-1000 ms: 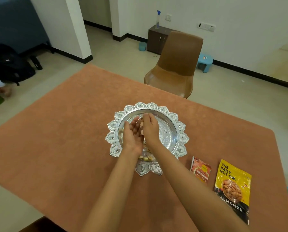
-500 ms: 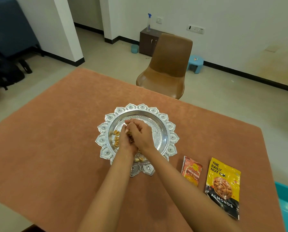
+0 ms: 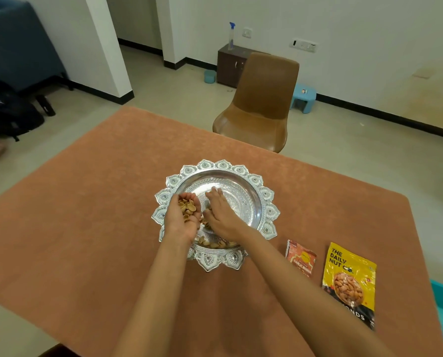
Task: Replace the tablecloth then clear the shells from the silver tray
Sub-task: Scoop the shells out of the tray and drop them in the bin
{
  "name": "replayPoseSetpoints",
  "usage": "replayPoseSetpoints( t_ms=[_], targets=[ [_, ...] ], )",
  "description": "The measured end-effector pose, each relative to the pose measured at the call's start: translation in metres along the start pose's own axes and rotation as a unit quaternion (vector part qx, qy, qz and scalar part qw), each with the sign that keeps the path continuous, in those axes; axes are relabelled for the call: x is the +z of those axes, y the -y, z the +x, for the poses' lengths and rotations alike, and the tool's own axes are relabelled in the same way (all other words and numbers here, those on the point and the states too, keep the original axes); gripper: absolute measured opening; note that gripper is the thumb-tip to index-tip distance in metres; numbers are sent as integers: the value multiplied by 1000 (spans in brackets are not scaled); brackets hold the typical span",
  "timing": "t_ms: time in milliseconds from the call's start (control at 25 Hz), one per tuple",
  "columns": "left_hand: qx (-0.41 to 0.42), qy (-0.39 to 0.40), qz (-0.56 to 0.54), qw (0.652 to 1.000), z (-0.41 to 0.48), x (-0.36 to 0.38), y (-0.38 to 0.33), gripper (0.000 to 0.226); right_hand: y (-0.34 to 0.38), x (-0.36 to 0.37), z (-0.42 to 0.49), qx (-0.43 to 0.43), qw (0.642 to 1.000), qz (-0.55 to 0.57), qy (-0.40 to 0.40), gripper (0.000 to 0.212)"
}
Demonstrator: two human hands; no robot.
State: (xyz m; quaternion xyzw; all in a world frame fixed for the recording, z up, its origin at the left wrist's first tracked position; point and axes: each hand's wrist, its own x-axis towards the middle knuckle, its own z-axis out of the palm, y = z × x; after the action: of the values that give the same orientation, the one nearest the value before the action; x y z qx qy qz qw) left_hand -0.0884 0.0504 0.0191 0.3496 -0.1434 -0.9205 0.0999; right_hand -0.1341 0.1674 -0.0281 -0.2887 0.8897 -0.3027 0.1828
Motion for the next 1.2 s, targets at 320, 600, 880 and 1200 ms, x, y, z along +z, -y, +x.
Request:
replayPoseSetpoints(
  t_ms=[320,600,880,1200],
  targets=[
    [38,37,-44,998,0,-12,-19,30,16,24,8,-221,972,-79,7,55],
    [47,37,-41,997,-3,-14,-24,29,17,19,18,-200,950,-237,-35,29],
    [39,48,-23,998,-5,-15,-17,33,27,-2,14,23,956,188,-223,34],
    [40,57,3,998,-2,6,27,31,52,-15,9,194,609,728,-246,31]
  ],
)
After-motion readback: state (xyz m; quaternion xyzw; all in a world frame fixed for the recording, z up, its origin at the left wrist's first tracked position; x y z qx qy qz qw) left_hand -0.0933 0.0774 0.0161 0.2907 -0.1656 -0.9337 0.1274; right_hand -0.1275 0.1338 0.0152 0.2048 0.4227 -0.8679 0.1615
